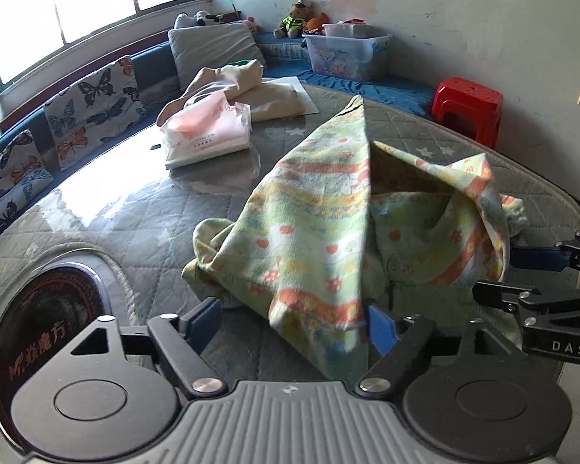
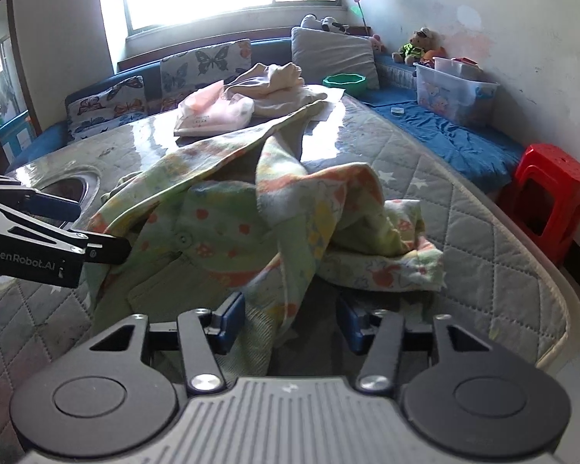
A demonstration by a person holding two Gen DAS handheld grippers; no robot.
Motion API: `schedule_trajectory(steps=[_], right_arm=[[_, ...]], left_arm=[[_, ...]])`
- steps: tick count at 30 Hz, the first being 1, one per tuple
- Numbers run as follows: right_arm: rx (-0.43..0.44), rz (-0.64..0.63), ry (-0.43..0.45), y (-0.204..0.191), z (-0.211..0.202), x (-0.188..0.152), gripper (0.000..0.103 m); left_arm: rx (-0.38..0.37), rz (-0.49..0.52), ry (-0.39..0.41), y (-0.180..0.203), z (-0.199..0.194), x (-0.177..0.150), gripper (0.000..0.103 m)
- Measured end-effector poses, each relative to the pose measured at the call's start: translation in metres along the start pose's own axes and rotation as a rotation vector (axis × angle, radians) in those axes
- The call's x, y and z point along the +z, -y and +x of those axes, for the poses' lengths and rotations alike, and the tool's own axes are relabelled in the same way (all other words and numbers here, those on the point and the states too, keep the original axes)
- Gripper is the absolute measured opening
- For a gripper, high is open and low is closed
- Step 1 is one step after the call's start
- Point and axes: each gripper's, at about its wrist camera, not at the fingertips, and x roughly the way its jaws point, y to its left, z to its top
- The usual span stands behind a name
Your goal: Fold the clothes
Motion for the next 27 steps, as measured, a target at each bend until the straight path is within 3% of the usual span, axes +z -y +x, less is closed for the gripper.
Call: schedule_trajectory(steps=[8,12,14,16,27], right_arm=[[0.002,-0.003,0.002,-0.007,-0.009,-0.008,0.065],[-0.006,0.015,0.011,-0.007,-0.016,-0.012,0.081],[-0.004,0.023,0.015,-0.007,-0.018,-0.014,0.081],[0.002,0.034,0.014,-0.006,-0.020,-0.014,0.088],[0.001,0.060,0.047,0.001,-0.019,-0.012,0.089]], left_arm=[[0.011,-0.001,0.021,0.003,-0.016,-0.008,0.094],[0.019,0.005,0.031,0.004,-0.022,-0.012,0.096],[0.023,0.005,0.037,0.004,-0.025,-0.012,0.099],[0.027,0.007,0.046,0.004,-0.029,-0.012,0.100],[0.047,0.008,0.063,0.003,-0.030,-0.008,0.102]])
